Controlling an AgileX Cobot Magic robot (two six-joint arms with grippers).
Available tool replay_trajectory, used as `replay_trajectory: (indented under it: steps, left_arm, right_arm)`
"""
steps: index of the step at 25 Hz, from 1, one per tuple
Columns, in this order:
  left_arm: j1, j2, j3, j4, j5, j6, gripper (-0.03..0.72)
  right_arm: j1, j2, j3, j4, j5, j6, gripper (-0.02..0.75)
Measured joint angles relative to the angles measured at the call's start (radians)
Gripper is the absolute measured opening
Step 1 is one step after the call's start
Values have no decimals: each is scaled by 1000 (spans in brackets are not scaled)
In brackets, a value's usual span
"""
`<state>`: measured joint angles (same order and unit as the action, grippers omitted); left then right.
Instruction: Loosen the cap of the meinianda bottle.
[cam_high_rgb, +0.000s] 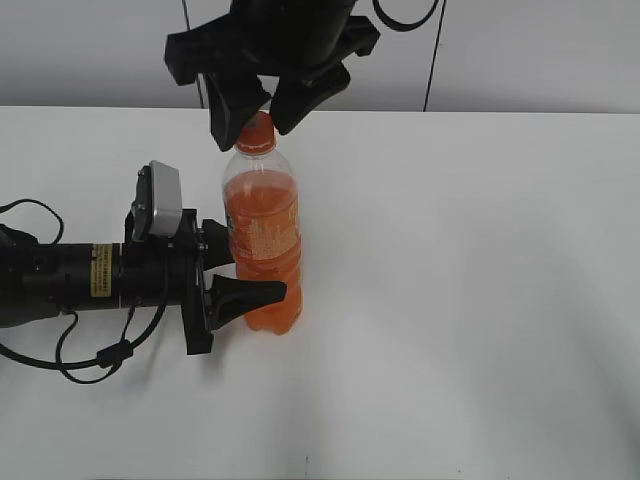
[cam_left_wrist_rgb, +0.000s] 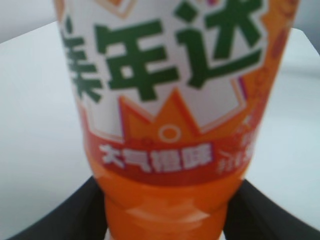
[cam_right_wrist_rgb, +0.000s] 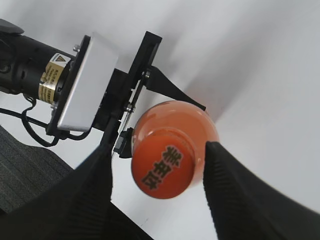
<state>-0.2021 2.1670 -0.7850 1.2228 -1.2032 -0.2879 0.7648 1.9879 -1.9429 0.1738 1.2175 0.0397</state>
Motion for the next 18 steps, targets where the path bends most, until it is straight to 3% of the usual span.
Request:
replay_trajectory:
  steps: [6, 11, 18]
  left_arm:
    - [0, 0, 0, 0, 0, 0, 394]
    - [0, 0, 0, 1, 0, 0, 394]
    - [0, 0, 0, 1, 0, 0, 394]
  right_arm:
    - [0, 0, 0, 1, 0, 0, 413]
    - [0, 0, 0, -5, 0, 1, 275]
    - [0, 0, 0, -6, 0, -102, 275]
